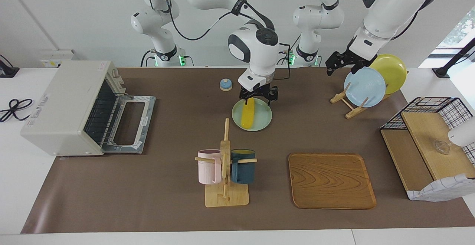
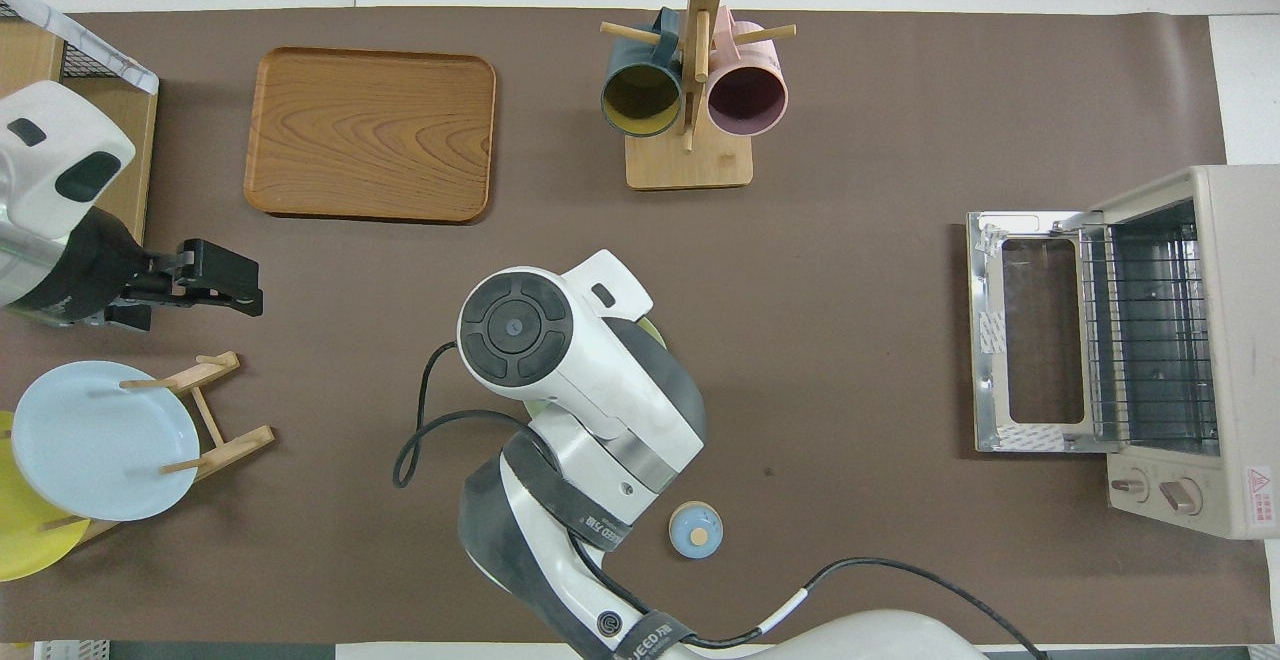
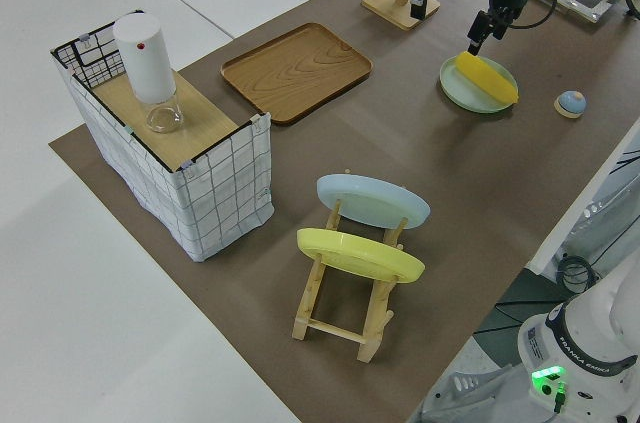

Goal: Put corn in oven
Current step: 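Grasp the green plate holding the corn with the right gripper, then carry the plate with corn into the open oven with the right gripper, then release the plate inside the oven and pull the right gripper out, then push the oven door closed with the right gripper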

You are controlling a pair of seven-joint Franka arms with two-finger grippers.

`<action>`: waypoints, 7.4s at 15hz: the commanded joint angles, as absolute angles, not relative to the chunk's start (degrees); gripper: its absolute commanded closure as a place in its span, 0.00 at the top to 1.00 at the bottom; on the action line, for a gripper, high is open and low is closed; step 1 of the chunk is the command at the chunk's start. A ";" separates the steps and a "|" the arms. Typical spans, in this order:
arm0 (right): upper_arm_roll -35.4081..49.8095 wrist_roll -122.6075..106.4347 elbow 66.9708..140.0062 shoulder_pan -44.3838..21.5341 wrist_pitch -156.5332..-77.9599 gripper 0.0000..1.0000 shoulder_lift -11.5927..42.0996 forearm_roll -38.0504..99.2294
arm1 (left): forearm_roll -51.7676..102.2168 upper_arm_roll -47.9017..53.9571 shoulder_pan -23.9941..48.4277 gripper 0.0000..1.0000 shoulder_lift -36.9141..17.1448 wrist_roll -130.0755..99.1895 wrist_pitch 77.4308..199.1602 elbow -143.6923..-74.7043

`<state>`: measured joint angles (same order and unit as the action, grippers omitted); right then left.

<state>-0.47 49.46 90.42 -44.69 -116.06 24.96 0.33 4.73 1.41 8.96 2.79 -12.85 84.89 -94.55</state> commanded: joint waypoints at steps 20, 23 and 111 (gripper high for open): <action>-0.35 51.59 76.38 -51.68 -114.62 1.00 42.10 -8.18 | 1.76 2.11 7.12 1.00 0.61 -5.10 86.84 -92.20; -0.35 53.87 76.90 -51.15 -116.28 1.00 41.92 -6.50 | 1.76 2.11 7.12 1.00 0.70 -5.10 86.84 -92.20; 0.35 4.55 111.09 -7.01 -101.07 0.30 0.18 -5.71 | 1.76 1.58 6.94 1.00 2.46 -5.10 86.13 -94.04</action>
<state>0.31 1.01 111.80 -4.98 -101.21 -0.44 -6.77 2.57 1.25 7.64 1.28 -5.68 86.38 -93.04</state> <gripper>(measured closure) 0.467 0.000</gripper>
